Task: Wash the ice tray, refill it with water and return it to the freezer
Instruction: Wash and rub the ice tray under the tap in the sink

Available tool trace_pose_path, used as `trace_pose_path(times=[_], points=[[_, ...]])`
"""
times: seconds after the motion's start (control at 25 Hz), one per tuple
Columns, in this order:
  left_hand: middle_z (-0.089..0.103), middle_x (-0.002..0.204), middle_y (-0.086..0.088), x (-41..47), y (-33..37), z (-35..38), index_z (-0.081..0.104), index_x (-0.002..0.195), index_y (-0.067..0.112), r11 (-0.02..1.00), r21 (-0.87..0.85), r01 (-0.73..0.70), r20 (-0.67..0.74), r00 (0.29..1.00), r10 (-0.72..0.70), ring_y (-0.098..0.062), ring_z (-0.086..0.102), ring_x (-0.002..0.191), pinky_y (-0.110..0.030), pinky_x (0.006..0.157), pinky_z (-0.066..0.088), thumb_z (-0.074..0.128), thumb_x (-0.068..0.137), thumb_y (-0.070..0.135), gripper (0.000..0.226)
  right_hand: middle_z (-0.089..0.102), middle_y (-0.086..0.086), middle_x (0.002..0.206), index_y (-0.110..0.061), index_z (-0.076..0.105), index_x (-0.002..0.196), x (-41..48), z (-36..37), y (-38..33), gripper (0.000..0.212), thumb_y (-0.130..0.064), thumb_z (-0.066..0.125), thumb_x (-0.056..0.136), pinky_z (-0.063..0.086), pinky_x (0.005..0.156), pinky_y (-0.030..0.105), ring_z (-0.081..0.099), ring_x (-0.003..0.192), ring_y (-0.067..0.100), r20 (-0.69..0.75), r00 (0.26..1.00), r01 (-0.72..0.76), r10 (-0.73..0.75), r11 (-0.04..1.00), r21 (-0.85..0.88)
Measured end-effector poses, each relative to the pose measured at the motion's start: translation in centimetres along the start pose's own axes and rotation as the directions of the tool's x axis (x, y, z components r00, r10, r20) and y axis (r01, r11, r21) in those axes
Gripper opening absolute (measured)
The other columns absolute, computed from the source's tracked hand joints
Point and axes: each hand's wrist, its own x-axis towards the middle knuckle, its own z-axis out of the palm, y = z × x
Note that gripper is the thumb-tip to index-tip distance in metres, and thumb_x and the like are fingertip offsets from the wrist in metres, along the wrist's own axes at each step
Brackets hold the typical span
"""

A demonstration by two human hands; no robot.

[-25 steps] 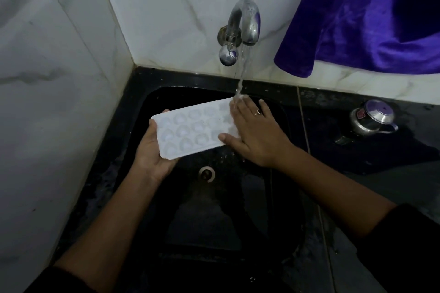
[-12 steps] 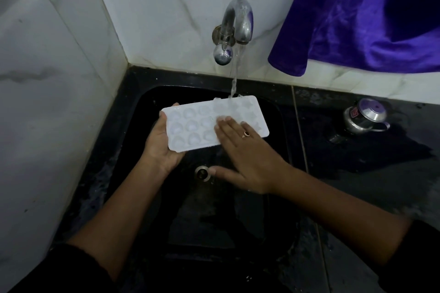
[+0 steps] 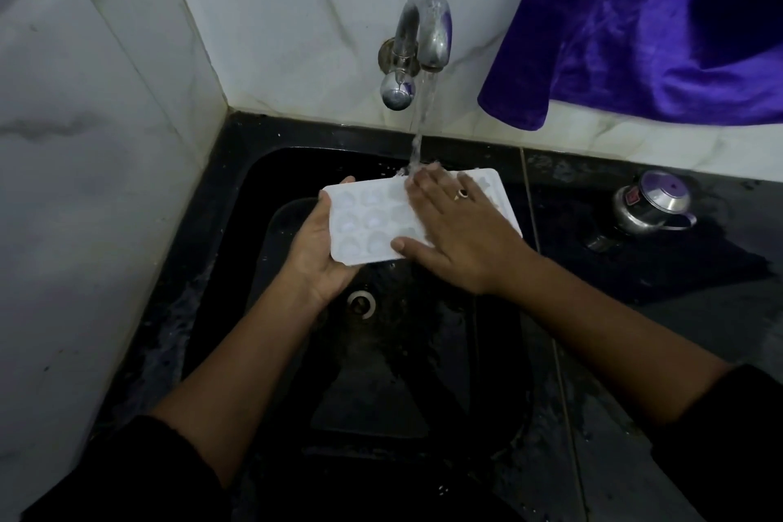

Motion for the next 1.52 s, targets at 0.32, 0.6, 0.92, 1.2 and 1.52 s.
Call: trace_pose_path(times=[0.32, 0.6, 0.92, 1.2, 1.52], points=[[0.059, 0.149, -0.022, 1.4, -0.4, 1.3, 0.05, 0.154, 0.01, 0.999, 0.039, 0.033, 0.011, 0.999, -0.033, -0.04, 0.059, 0.137, -0.06, 0.119, 0.04, 0.036, 0.111, 0.057, 0.066, -0.003, 0.009, 0.174, -0.012, 0.002, 0.166, -0.8, -0.1, 0.1, 0.096, -0.079, 0.01, 0.097, -0.001, 0.13, 0.047, -0.007, 0.161, 0.021, 0.032, 0.997, 0.069, -0.068, 0.997, -0.039], [0.068, 0.138, -0.02, 2.3, -0.7, 2.2, 0.065, 0.14, 0.018, 0.997, 0.071, 0.039, -0.006, 0.999, -0.039, -0.036, 0.073, 0.116, -0.055, 0.1, 0.054, 0.032, 0.108, 0.063, 0.064, -0.005, 0.009, 0.173, -0.012, 0.004, 0.166, -2.7, 0.6, -0.7, 0.097, -0.08, 0.017, 0.098, 0.0, 0.13, 0.047, -0.009, 0.16, 0.021, 0.077, 0.982, 0.178, -0.174, 0.983, -0.05], [0.074, 0.127, -0.017, 3.0, -1.7, 3.3, 0.055, 0.151, 0.023, 0.999, 0.041, 0.027, -0.013, 1.0, -0.027, -0.033, 0.076, 0.107, -0.05, 0.091, 0.058, 0.026, 0.109, 0.062, 0.064, -0.002, 0.008, 0.173, -0.012, 0.006, 0.166, -2.6, 0.4, -0.3, 0.083, -0.068, 0.013, 0.105, -0.001, 0.13, 0.045, -0.008, 0.16, 0.019, 0.091, 0.97, 0.231, -0.225, 0.971, -0.062], [0.068, 0.137, -0.017, 3.1, -2.3, 4.2, 0.053, 0.154, 0.021, 0.999, -0.013, 0.046, -0.022, 0.999, -0.046, -0.034, 0.068, 0.114, -0.051, 0.103, 0.052, 0.027, 0.109, 0.059, 0.064, 0.002, 0.01, 0.173, -0.011, 0.011, 0.166, -2.1, 0.8, -0.3, 0.076, -0.059, 0.014, 0.108, 0.0, 0.13, 0.044, -0.003, 0.161, 0.021, 0.073, 0.97, 0.233, -0.23, 0.971, -0.045], [0.071, 0.134, -0.019, 2.9, -3.0, 4.8, 0.061, 0.146, 0.017, 0.997, -0.001, 0.072, -0.054, 0.996, -0.072, -0.033, 0.074, 0.111, -0.045, 0.089, 0.062, 0.031, 0.109, 0.061, 0.065, 0.012, 0.01, 0.173, -0.012, 0.017, 0.165, -1.3, 0.9, -0.5, 0.07, -0.052, 0.016, 0.108, 0.003, 0.13, 0.047, 0.002, 0.161, 0.021, 0.024, 0.976, 0.218, -0.218, 0.975, -0.031]])
